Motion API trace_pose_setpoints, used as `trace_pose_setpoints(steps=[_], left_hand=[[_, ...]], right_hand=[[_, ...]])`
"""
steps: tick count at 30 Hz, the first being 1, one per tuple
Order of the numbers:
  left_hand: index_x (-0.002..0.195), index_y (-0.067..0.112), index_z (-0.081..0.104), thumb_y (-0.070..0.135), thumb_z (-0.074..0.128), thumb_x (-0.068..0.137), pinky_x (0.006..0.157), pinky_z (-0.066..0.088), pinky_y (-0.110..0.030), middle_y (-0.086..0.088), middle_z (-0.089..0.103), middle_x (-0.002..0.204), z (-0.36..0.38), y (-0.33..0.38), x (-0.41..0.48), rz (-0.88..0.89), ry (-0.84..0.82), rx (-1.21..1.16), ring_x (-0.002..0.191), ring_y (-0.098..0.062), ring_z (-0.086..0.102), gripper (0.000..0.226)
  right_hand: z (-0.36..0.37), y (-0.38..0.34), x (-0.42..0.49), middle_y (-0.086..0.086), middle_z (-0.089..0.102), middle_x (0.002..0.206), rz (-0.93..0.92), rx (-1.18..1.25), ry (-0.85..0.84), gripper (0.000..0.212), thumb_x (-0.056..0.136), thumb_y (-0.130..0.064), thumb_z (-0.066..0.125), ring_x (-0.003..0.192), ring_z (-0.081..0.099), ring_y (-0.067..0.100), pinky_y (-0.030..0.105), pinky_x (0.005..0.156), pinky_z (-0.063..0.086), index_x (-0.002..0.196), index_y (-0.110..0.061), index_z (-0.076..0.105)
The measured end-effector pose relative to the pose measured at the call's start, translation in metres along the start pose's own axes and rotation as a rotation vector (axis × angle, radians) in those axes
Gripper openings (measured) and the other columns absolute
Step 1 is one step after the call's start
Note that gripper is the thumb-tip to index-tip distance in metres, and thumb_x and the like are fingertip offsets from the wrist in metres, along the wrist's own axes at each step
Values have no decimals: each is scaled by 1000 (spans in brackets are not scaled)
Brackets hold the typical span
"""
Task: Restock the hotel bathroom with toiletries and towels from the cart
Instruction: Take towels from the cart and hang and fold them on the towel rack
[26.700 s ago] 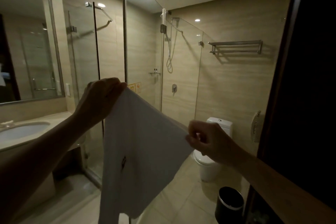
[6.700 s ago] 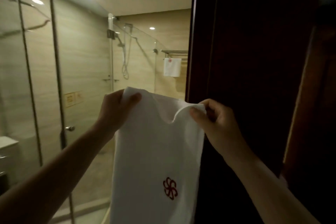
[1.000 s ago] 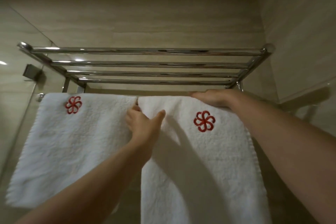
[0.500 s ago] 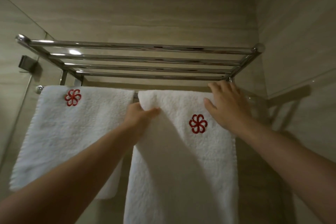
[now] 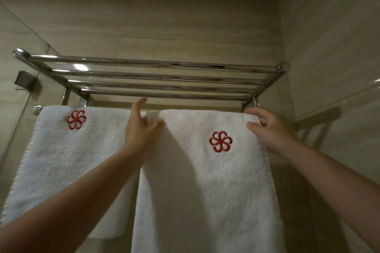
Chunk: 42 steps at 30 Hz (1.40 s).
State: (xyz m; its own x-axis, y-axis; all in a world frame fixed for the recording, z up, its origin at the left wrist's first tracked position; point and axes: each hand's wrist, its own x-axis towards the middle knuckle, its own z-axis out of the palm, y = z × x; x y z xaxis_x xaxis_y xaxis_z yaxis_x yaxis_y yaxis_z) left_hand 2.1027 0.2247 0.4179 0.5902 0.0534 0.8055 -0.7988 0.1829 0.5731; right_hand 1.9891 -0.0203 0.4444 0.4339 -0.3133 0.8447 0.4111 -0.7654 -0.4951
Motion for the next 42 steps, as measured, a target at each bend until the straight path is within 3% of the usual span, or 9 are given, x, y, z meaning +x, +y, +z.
trace_pose_setpoints(steps=[6, 12, 14, 18, 22, 25, 29, 36, 42], left_hand=[[119, 18, 61, 13, 57, 90, 94, 48, -45, -9, 58, 121, 4, 8, 31, 89, 32, 163, 106, -26, 56, 30], [118, 16, 61, 34, 54, 91, 79, 47, -34, -8, 60, 116, 11, 7, 65, 167, 37, 207, 93, -19, 55, 33], [117, 16, 60, 37, 51, 92, 88, 44, -39, -9, 60, 112, 13, 1, 74, 159, 12, 368, 94, -21, 54, 34], [101, 21, 62, 53, 27, 94, 108, 17, -45, -3, 59, 93, 15, -18, 74, 196, -84, 880, 96, -20, 50, 48], [113, 17, 61, 48, 17, 94, 113, 8, -51, -11, 55, 120, 17, -24, 69, 370, -62, 1169, 119, -27, 44, 56], [116, 17, 56, 37, 19, 97, 114, 5, -47, -6, 55, 128, 32, -16, 62, 550, -88, 1104, 125, -23, 42, 46], [115, 17, 54, 49, 15, 93, 106, 22, -39, -6, 60, 118, 55, -14, 44, 617, -234, 972, 114, -22, 50, 55], [104, 17, 55, 54, 13, 91, 98, 31, -37, -6, 62, 107, 55, -27, 58, 543, -161, 1038, 104, -22, 53, 57], [94, 18, 58, 55, 16, 93, 97, 33, -38, -5, 64, 96, 60, -19, 58, 467, -155, 1073, 92, -21, 56, 56]], right_hand=[[3, -10, 15, 3, 63, 119, -48, -144, 113, 35, 89, -11, 57, 104, 60, 20, 39, 86, 53, 123, -18, 58], [13, -19, 36, 1, 65, 114, -92, -342, 146, 27, 90, -25, 57, 98, 62, 21, 46, 87, 52, 116, -26, 61], [14, -18, 43, 0, 65, 113, -62, -424, 148, 24, 91, -30, 53, 102, 60, 23, 48, 95, 46, 113, -28, 62], [16, -5, 48, 7, 66, 105, -21, -702, 137, 30, 96, -31, 39, 93, 55, 26, 38, 96, 33, 101, -20, 66], [22, 4, 45, 13, 59, 118, -74, -936, 145, 51, 98, -36, 20, 109, 47, 27, 40, 93, 29, 108, -11, 63], [22, 4, 42, 11, 63, 103, -217, -985, 133, 58, 98, -42, 14, 101, 52, 25, 41, 94, 28, 95, -14, 65], [35, 5, 33, -3, 56, 65, -328, -909, 85, 57, 98, -45, 12, 70, 54, 18, 43, 100, 29, 71, -18, 55], [51, 1, 44, 1, 51, 57, -294, -921, 95, 67, 98, -47, 11, 63, 53, 21, 45, 101, 33, 64, -13, 57], [44, -8, 47, 1, 41, 53, -236, -862, -19, 58, 100, -45, 15, 57, 45, 21, 45, 100, 38, 55, -17, 40]])
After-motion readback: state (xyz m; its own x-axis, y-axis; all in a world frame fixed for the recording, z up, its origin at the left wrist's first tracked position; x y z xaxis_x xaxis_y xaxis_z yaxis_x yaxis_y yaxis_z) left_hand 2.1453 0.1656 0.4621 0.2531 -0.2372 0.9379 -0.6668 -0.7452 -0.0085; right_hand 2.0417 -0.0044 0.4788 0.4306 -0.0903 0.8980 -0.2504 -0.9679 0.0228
